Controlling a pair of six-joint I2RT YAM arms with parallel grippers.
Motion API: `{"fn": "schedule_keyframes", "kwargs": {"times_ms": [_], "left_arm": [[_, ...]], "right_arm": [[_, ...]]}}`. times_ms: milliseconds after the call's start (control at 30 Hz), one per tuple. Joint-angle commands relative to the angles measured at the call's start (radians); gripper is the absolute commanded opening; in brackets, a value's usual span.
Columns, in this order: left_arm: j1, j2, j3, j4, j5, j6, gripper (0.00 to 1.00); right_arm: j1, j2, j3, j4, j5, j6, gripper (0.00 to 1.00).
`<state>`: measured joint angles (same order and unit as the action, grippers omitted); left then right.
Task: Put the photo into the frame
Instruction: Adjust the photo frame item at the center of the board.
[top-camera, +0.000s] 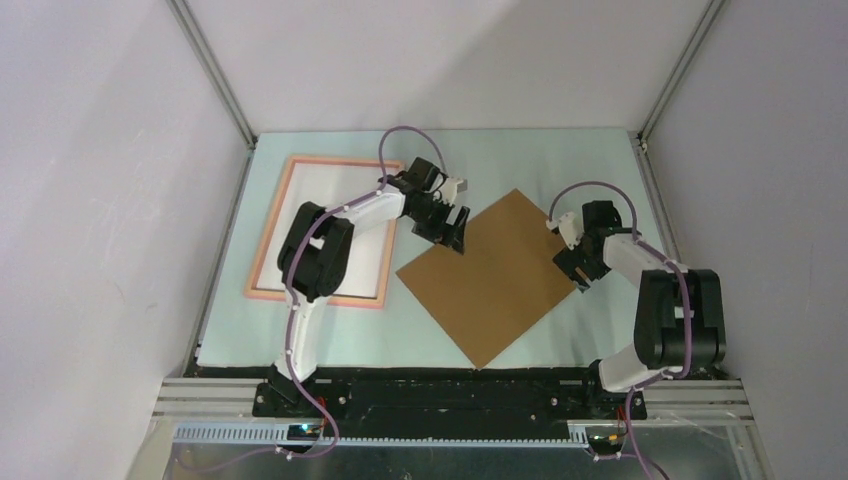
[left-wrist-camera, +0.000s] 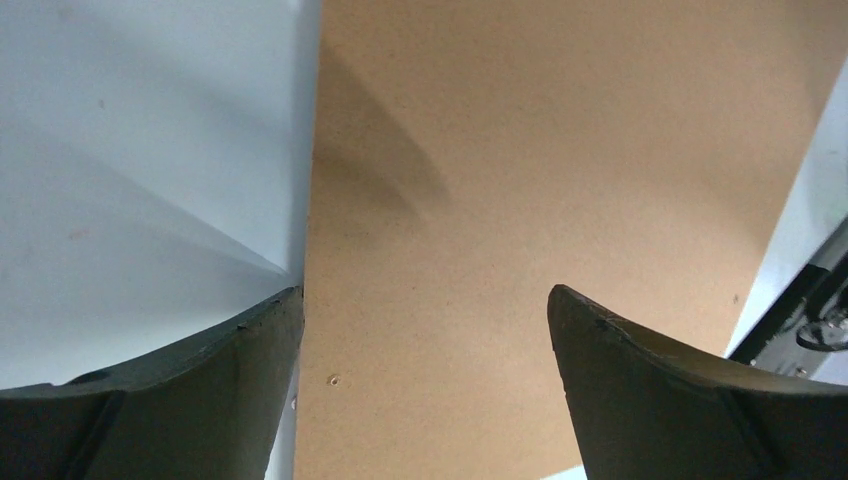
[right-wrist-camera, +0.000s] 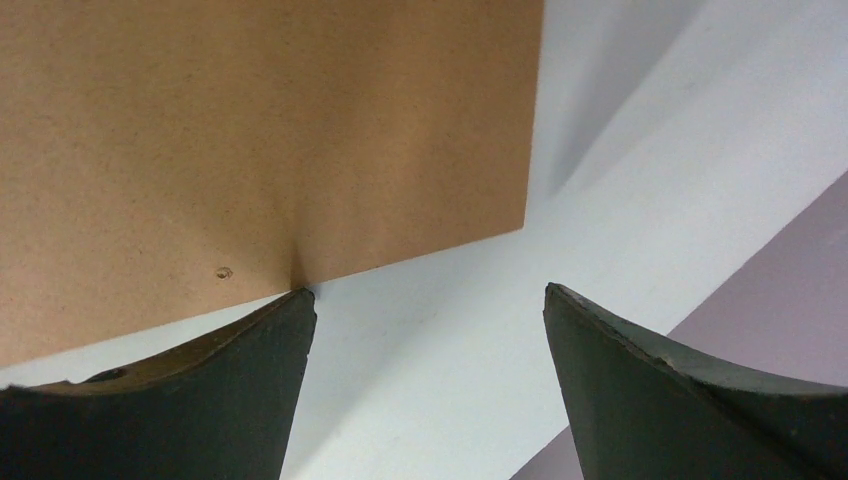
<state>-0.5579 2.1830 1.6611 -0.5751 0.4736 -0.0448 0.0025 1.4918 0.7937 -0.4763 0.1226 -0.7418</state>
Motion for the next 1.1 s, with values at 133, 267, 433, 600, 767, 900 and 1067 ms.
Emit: {"fn": "schedule_keyframes", "kwargs": {"times_ms": [133,267,433,600,767,900,1067], "left_arm": [[0.022,-0.077,-0.163,-0.021,0.122,-0.055,0.97],[0.022,-0.076,-0.183,0.003,0.182,-0.088,0.97],[0.021,-0.090,-0.227,0.088,0.201,-0.166,0.97],[0.022,-0.123,-0.273,0.160,0.154,-0.250,0.98],[0.022,-0.141,-0.279,0.175,0.181,-0.295,0.99],[0.011,-0.141,-0.287,0.177,0.202,-0.308,0.99],[-0.020,-0.141,-0.309,0.198,0.207,-0.307,0.99]], "right_arm": [[0.082,0.252,0.173,0.103,0.035,0.139,0.90],[0.088,0.376,0.344,0.073,0.052,0.222,0.90],[0.062,0.466,0.528,0.048,0.064,0.299,0.91],[-0.009,0.406,0.609,-0.042,-0.060,0.386,0.92],[-0.121,0.326,0.592,-0.178,-0.352,0.482,0.92],[-0.180,0.298,0.546,-0.236,-0.554,0.536,0.93],[-0.236,0.329,0.520,-0.274,-0.677,0.596,0.92]]}}
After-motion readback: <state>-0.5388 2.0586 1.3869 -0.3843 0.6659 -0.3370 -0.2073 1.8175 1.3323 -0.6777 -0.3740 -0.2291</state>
